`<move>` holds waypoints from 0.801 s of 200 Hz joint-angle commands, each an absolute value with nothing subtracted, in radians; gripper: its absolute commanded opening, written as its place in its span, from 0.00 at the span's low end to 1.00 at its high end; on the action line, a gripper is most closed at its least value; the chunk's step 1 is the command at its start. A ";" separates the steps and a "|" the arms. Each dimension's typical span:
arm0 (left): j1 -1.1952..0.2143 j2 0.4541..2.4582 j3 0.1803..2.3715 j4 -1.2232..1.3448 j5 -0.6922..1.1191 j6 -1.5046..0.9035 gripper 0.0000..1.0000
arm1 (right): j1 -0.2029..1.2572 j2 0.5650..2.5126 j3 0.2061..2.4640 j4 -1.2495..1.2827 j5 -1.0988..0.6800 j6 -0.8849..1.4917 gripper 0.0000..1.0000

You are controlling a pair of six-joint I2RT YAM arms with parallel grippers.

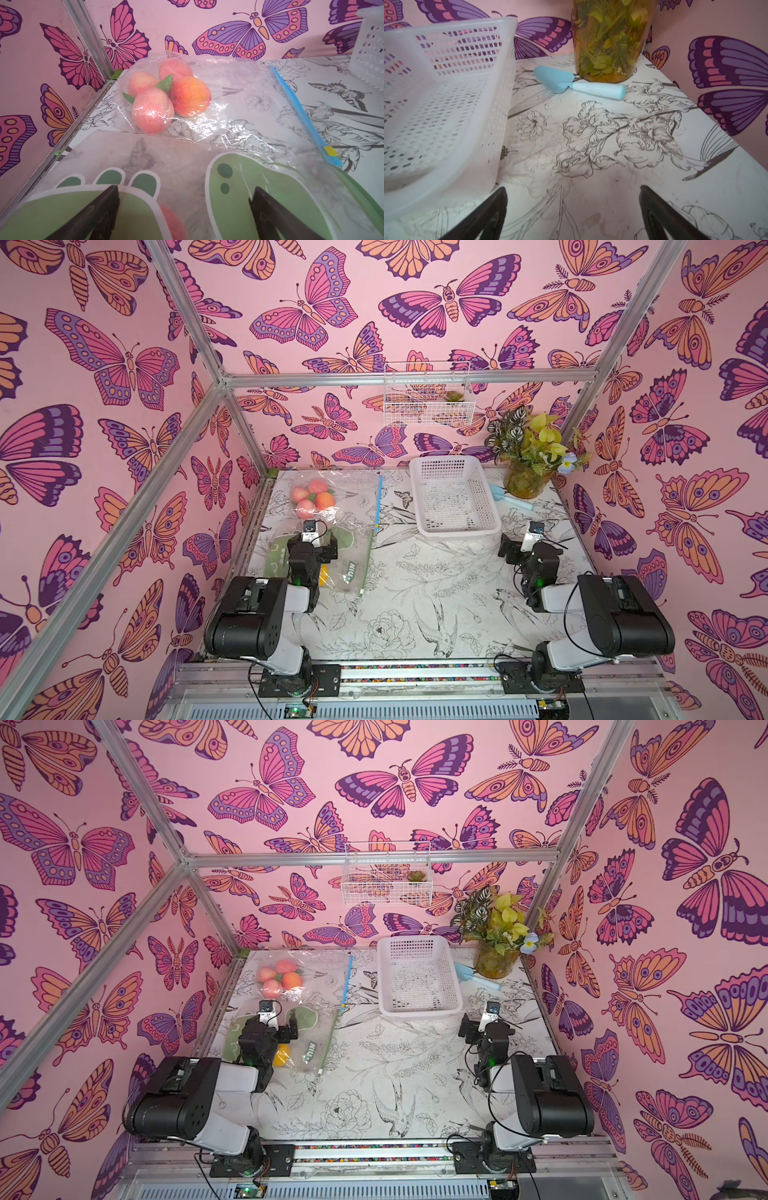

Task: Place the peach in a zip-top bag and seal the zipper
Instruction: Reset both arms

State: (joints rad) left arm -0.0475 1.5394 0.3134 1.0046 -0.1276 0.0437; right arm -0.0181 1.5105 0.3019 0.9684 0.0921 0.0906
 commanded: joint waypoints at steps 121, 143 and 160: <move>-0.037 1.546 0.319 0.951 -0.126 0.025 1.00 | -0.019 1.501 0.371 0.862 0.126 0.103 0.99; -0.036 1.546 0.319 0.951 -0.126 0.025 1.00 | -0.018 1.500 0.371 0.862 0.126 0.103 0.99; -0.035 1.545 0.320 0.950 -0.126 0.026 1.00 | -0.018 1.499 0.368 0.864 0.125 0.103 0.99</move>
State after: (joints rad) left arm -0.0441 1.5398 0.3138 0.9638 -0.1272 0.0360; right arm -0.0181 1.5105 0.3630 0.8700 0.1120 0.0978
